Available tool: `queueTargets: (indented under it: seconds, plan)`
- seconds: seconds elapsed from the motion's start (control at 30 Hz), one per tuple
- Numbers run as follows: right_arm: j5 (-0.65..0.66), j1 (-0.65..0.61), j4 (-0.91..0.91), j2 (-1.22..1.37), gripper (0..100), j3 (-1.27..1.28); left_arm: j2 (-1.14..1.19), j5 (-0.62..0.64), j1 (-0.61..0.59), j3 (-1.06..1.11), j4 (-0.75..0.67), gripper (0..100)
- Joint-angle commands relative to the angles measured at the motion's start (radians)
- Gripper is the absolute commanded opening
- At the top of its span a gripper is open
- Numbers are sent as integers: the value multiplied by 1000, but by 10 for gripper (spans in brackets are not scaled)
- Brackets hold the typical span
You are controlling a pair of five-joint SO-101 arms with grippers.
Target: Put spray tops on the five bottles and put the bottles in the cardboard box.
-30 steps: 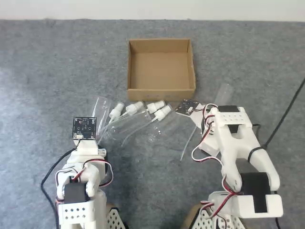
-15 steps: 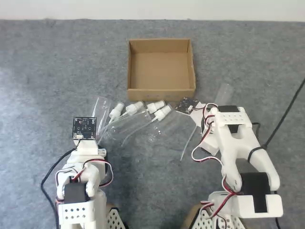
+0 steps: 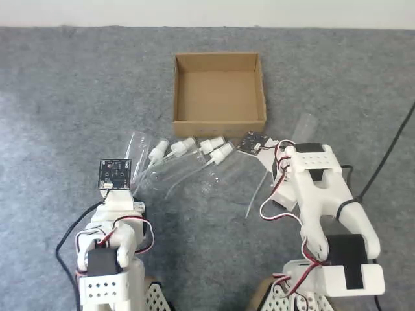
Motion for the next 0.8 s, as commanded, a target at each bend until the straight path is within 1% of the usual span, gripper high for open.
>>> queueTargets:
  seconds: [0.0,0.1,0.27,0.33,0.57,0.67,0.77]
  plan:
    - [14,-16,21,-21,132,-26,-18,-2,-3,-21,5,24]
    - [2,-22,45,-38,111,-28,-18,-2,-3,-21,5,24]
    - [-117,-22,50,-137,98,-28,-18,-2,-3,-21,5,24]
    - [-143,-24,84,-189,98,-28,-18,-2,-3,-21,5,24]
    - [-153,-104,242,-375,98,-25,-18,-2,-3,-21,5,24]
    - [-161,-143,280,-447,98,-25,-18,-2,-3,-21,5,24]
    - [-273,-177,280,-510,98,-25,-18,-2,-3,-21,5,24]
